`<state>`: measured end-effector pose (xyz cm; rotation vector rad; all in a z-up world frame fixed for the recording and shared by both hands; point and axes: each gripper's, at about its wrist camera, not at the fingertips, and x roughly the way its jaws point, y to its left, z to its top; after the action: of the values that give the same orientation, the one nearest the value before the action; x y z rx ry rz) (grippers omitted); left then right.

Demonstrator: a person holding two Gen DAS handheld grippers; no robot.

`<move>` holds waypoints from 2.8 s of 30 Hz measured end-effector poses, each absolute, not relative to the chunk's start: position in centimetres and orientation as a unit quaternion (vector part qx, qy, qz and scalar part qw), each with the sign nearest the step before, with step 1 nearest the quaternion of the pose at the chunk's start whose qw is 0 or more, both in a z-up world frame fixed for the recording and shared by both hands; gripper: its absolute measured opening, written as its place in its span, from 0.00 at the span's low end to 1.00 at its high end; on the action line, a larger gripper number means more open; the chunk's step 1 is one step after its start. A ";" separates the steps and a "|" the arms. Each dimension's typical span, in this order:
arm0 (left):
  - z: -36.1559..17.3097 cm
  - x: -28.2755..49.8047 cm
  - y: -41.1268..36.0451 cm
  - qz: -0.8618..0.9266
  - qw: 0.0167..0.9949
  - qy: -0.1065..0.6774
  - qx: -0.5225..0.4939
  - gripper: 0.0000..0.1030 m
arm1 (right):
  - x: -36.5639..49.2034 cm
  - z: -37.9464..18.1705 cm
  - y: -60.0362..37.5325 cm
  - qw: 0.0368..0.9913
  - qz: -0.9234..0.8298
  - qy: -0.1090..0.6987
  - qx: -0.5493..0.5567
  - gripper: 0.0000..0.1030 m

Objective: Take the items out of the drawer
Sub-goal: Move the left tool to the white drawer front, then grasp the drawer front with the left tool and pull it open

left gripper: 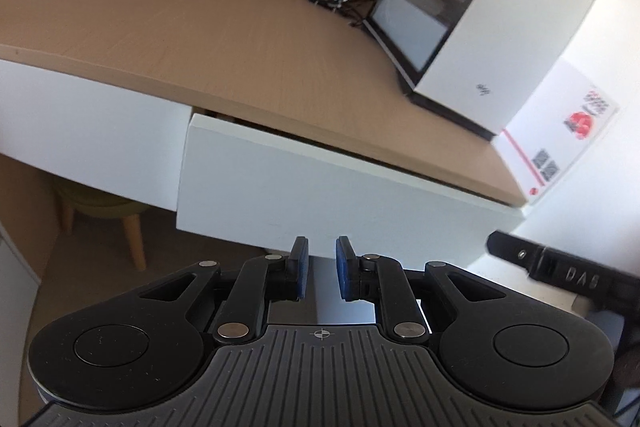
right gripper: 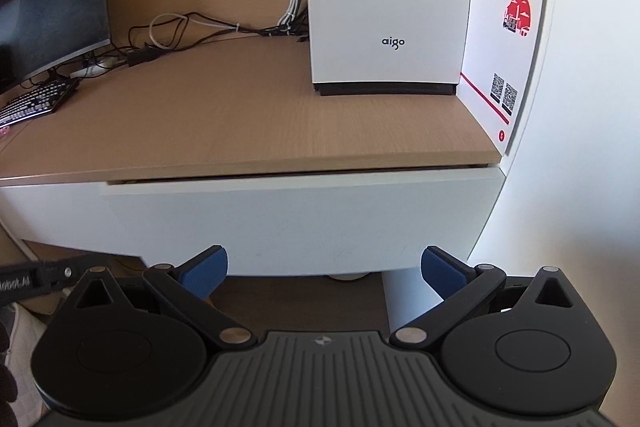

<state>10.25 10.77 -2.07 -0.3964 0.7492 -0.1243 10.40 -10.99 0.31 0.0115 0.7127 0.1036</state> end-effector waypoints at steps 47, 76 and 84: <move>-2.8 20.8 16.9 0.046 0.904 0.383 -0.186 0.32 | 22.4 -3.3 -8.3 0.932 0.085 0.349 -0.039 1.00; -3.0 20.0 17.9 0.042 0.900 0.378 -0.212 0.24 | 23.4 -4.5 -7.5 0.919 0.072 0.387 -0.036 1.00; -2.6 20.6 17.3 0.043 0.902 0.388 -0.184 0.25 | 23.9 -4.7 -8.4 0.921 0.042 0.387 -0.016 1.00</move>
<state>20.59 17.28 -2.62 -0.3812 0.8017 0.0885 23.94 -8.36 -4.66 -0.0332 0.7943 0.0864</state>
